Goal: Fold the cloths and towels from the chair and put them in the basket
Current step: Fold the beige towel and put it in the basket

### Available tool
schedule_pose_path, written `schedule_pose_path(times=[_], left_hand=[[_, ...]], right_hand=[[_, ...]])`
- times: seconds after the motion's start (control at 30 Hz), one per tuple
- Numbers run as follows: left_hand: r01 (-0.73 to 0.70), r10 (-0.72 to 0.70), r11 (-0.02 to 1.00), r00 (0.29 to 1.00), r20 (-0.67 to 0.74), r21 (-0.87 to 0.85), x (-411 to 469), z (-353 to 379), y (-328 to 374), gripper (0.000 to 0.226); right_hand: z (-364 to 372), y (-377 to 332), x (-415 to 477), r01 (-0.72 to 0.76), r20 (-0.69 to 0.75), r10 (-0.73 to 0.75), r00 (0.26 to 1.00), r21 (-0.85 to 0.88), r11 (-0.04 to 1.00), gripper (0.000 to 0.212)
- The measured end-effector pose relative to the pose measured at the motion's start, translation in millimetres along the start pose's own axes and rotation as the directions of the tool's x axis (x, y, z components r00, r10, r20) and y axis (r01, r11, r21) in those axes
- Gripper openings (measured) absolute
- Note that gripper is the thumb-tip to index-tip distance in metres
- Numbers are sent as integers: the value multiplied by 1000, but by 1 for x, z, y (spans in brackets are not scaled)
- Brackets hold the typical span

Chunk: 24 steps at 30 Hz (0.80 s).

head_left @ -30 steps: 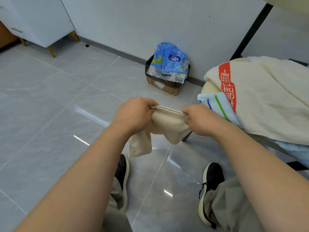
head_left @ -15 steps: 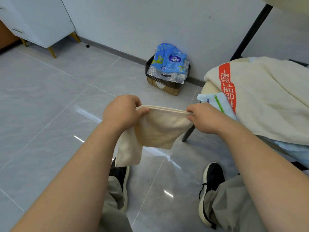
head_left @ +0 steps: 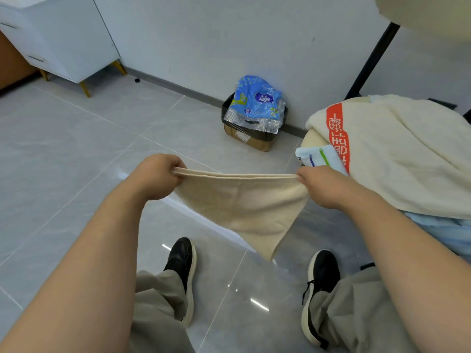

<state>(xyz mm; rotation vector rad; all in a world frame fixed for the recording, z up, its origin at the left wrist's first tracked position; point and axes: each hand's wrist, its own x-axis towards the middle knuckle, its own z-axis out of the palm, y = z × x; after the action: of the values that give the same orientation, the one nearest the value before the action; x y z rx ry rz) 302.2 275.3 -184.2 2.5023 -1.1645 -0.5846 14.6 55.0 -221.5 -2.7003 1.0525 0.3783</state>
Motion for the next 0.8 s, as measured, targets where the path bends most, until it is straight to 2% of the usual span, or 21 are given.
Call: schedule_pose_path(times=[0.17,0.23,0.37,0.43,0.53,0.67,0.73,0.8], left_hand=[[-26,30,999,996,-87,46,-7,-1,-16,7],[-36,42,998,994,-103,55,-9,0,-18,6],[-57,64,995,994,-86,84,-7,2,-19,7],[-57,64,994,995,-81,89,-5,3,-17,5],[-36,38,998,998,-53,48,-4,7,-12,16],[-89,86,994,995,42,68,-4,14,4,25],[-106,95,990,989,114,95,-4,19,16,38],[-104,89,990,984,155,93,-5,25,30,46]], right_hand=[[-2,-6,-21,102,-6,-102,995,94,990,9],[-4,-12,-32,171,1,-171,985,76,982,26],[-10,-29,-51,323,154,-313,937,-41,946,44],[-10,-36,-51,329,237,-298,925,-106,938,57],[-11,-37,-46,180,297,-168,940,-14,984,74],[-17,-34,-39,-5,304,-67,950,229,973,61],[-18,-36,-39,-146,318,-5,948,450,881,47],[-19,-41,-38,-270,368,29,930,626,731,32]])
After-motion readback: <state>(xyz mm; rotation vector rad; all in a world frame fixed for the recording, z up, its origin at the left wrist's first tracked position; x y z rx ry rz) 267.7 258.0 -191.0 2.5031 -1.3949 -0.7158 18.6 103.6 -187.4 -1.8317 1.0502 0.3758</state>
